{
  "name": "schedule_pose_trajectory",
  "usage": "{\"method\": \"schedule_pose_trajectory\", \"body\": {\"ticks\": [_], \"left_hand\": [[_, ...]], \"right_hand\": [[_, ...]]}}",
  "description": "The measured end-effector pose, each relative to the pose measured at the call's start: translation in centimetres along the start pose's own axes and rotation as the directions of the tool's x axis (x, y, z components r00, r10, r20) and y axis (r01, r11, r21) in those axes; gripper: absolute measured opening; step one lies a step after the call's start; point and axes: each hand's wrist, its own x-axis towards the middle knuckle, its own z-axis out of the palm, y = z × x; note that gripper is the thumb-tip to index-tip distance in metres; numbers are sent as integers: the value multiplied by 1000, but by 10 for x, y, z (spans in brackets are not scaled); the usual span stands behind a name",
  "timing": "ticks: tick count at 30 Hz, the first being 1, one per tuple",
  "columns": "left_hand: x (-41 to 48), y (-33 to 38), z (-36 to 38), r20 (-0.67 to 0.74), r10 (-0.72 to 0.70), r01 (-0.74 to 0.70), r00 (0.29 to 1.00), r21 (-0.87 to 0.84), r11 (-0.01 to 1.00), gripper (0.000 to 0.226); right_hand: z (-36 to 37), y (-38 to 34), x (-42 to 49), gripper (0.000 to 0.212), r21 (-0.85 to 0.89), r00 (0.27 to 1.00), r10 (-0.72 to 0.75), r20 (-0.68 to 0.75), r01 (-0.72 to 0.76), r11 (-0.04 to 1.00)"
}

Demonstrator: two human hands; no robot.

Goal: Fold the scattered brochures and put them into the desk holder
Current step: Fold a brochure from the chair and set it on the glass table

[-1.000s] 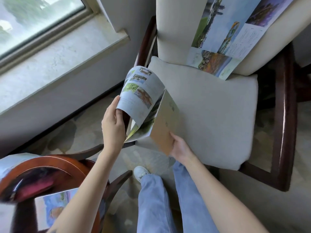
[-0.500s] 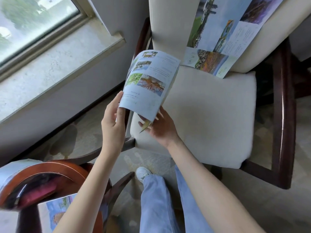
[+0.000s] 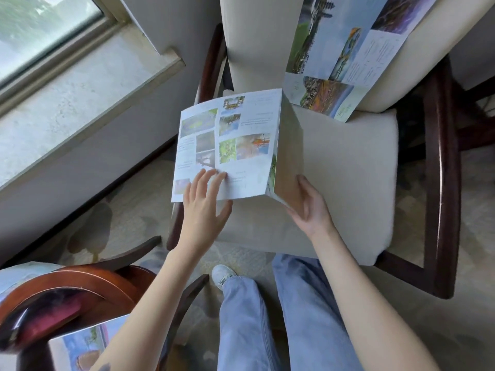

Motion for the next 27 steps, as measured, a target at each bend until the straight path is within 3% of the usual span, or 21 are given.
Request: {"method": "schedule_pose_trajectory", "body": {"ticks": [3,6,8,11,14,17,20,24,27], "left_hand": [[3,-7,2,50,50,-55,997,90,994,66],[7,-13,7,136,70,-95,988,190,977,79],[9,-16,12,194,62,-108,979,237,965,80],[12,-20,16,253,18,-89,967,272,958,80],[14,-17,18,258,15,-88,966,274,958,78],[15,-7,22,238,55,-112,970,234,966,71],[13,1,26,242,89,-140,966,206,968,66],[11,2,30,262,51,-109,964,213,971,62],[8,-3,30,291,9,-76,957,219,973,61]], "right_hand": [[-14,-14,-3,11,-185,991,-64,-120,41,982],[-25,-22,-3,19,-431,973,-135,-188,42,901],[-29,-27,-2,24,-472,967,-156,-200,44,880],[-29,-33,-2,25,-418,962,-164,-217,60,907],[-29,-35,-2,22,-196,987,-122,-106,100,976],[-24,-35,-4,40,-38,998,-65,-13,64,997],[-14,-30,-2,37,-93,1000,5,20,-3,996],[-4,-17,5,28,-272,999,16,-47,-28,962],[0,-4,11,26,-281,997,20,-77,-41,959]]}}
